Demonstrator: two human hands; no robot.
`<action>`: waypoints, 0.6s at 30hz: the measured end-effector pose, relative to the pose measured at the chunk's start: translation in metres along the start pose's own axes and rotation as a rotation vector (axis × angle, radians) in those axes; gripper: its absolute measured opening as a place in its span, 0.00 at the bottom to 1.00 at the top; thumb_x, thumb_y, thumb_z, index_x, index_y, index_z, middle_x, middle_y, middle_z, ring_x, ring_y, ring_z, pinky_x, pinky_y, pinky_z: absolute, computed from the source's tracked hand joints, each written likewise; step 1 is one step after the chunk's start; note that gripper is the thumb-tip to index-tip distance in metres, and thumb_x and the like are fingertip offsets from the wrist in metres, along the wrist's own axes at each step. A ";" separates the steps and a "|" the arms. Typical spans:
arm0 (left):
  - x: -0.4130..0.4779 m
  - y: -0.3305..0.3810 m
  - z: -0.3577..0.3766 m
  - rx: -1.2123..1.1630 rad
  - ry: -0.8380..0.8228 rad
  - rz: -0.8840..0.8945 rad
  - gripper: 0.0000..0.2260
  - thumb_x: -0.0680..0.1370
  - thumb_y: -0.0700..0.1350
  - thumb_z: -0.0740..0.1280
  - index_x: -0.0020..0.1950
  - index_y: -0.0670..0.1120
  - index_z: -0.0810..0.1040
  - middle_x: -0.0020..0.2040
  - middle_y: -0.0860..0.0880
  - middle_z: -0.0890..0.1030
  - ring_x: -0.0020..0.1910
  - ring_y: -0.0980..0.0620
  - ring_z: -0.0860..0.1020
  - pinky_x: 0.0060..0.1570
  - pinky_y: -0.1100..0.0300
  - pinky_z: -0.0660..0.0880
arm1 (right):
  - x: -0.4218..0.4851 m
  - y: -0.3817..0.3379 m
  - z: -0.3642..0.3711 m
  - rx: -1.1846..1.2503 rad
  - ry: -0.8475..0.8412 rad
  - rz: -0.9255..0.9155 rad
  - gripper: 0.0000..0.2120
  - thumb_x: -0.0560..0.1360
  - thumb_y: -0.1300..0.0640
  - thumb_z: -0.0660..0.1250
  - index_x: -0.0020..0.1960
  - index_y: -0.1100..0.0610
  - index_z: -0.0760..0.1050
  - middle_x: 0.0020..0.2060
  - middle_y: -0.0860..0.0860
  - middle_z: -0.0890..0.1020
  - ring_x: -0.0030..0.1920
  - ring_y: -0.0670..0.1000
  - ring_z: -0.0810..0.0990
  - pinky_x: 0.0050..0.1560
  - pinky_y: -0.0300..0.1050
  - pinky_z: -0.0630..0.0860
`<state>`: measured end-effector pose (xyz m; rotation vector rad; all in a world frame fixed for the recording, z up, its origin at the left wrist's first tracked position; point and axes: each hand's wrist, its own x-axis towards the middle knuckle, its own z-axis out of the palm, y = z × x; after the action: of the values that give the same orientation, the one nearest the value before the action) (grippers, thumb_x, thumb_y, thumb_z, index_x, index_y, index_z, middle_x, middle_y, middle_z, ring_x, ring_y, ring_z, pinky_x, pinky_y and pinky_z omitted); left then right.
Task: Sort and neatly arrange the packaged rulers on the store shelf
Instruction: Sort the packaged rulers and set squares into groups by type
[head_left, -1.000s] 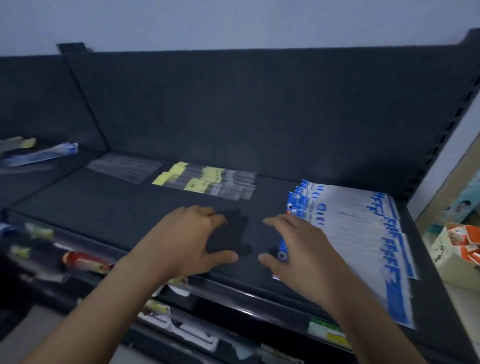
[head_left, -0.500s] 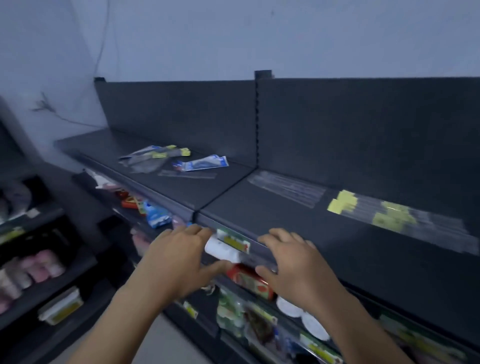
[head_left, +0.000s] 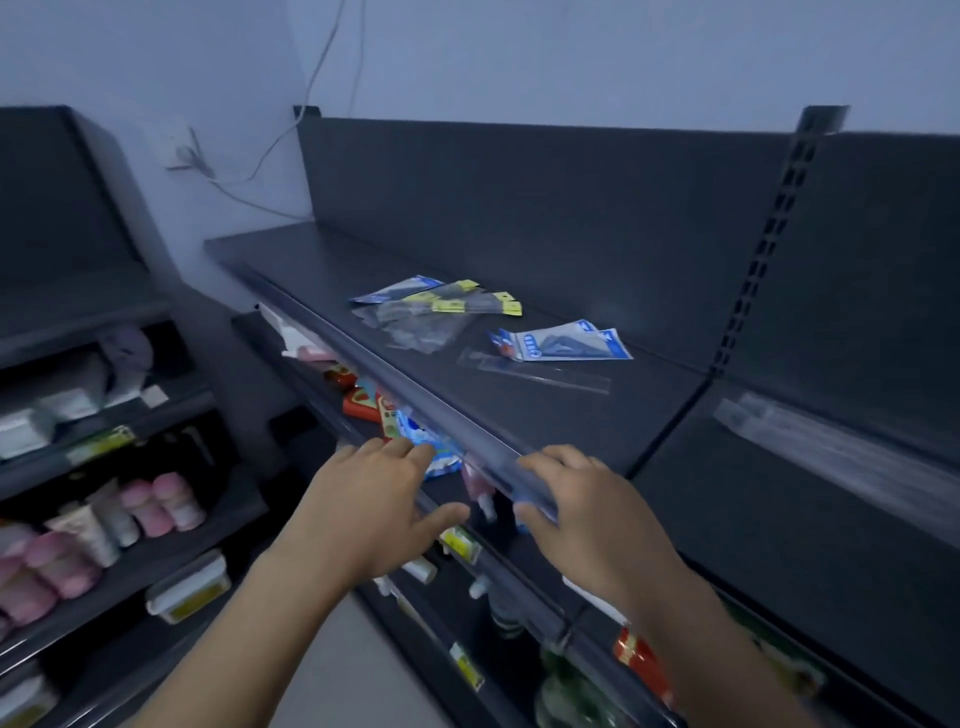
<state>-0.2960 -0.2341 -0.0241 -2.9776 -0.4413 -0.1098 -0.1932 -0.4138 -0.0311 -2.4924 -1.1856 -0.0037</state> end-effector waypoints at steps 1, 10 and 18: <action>0.014 -0.011 0.006 0.011 -0.005 0.003 0.31 0.75 0.71 0.50 0.71 0.55 0.65 0.66 0.55 0.73 0.64 0.51 0.71 0.61 0.56 0.66 | 0.020 -0.002 0.010 0.020 0.010 -0.012 0.19 0.79 0.48 0.60 0.69 0.48 0.67 0.67 0.46 0.70 0.63 0.51 0.70 0.60 0.47 0.69; 0.182 -0.115 0.024 -0.035 -0.031 0.030 0.22 0.80 0.62 0.54 0.66 0.50 0.69 0.60 0.51 0.76 0.62 0.48 0.74 0.58 0.54 0.69 | 0.208 -0.016 0.045 0.013 0.031 0.046 0.18 0.80 0.51 0.56 0.70 0.50 0.64 0.66 0.49 0.72 0.64 0.54 0.70 0.59 0.48 0.69; 0.309 -0.175 0.046 -0.176 0.023 0.140 0.17 0.80 0.50 0.58 0.67 0.47 0.70 0.64 0.47 0.75 0.61 0.43 0.75 0.54 0.52 0.72 | 0.319 -0.024 0.065 -0.015 -0.063 0.231 0.16 0.79 0.48 0.57 0.64 0.54 0.69 0.60 0.53 0.73 0.58 0.55 0.73 0.52 0.48 0.71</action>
<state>-0.0501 0.0256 -0.0211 -3.1640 -0.2296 -0.1777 -0.0159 -0.1402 -0.0315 -2.6456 -0.9175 0.1290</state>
